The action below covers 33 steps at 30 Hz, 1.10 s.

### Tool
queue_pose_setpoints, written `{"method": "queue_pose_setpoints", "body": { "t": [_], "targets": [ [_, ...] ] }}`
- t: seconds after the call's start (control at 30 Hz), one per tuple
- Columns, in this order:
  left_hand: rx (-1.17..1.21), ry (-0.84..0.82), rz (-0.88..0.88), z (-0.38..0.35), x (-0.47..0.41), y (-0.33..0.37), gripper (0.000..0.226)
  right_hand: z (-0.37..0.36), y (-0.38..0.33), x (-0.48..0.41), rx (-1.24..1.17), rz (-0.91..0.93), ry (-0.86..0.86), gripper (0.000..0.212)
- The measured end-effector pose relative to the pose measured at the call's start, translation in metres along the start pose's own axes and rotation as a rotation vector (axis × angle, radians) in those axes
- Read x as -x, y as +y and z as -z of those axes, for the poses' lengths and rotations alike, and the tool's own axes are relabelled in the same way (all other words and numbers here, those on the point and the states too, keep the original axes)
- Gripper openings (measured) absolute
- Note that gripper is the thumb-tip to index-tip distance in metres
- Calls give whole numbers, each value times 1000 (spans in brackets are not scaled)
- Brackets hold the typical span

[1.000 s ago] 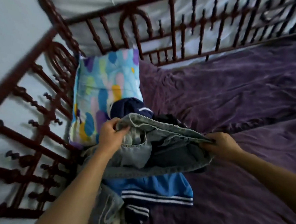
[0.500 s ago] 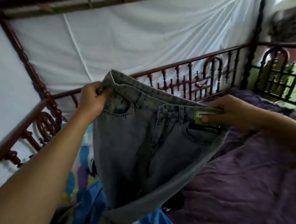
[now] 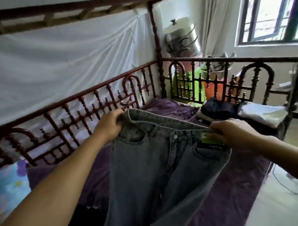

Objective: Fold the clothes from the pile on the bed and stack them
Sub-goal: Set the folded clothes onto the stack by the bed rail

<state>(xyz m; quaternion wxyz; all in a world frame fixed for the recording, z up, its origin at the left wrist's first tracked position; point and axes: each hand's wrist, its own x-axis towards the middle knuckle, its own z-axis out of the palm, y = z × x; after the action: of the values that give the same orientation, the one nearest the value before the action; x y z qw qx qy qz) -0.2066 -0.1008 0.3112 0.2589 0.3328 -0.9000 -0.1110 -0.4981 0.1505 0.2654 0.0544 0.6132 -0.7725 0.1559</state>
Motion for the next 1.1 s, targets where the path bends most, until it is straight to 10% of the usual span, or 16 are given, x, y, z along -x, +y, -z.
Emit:
{"method": "queue_pose_setpoints", "body": {
  "t": [0.37, 1.1],
  "targets": [
    [-307, -315, 9, -217, -80, 92, 19, -96, 186, 27, 196, -221, -233, 30],
    [41, -370, 319, -505, -302, 106, 26, -261, 449, -124, 131, -508, -406, 33]
  ]
}}
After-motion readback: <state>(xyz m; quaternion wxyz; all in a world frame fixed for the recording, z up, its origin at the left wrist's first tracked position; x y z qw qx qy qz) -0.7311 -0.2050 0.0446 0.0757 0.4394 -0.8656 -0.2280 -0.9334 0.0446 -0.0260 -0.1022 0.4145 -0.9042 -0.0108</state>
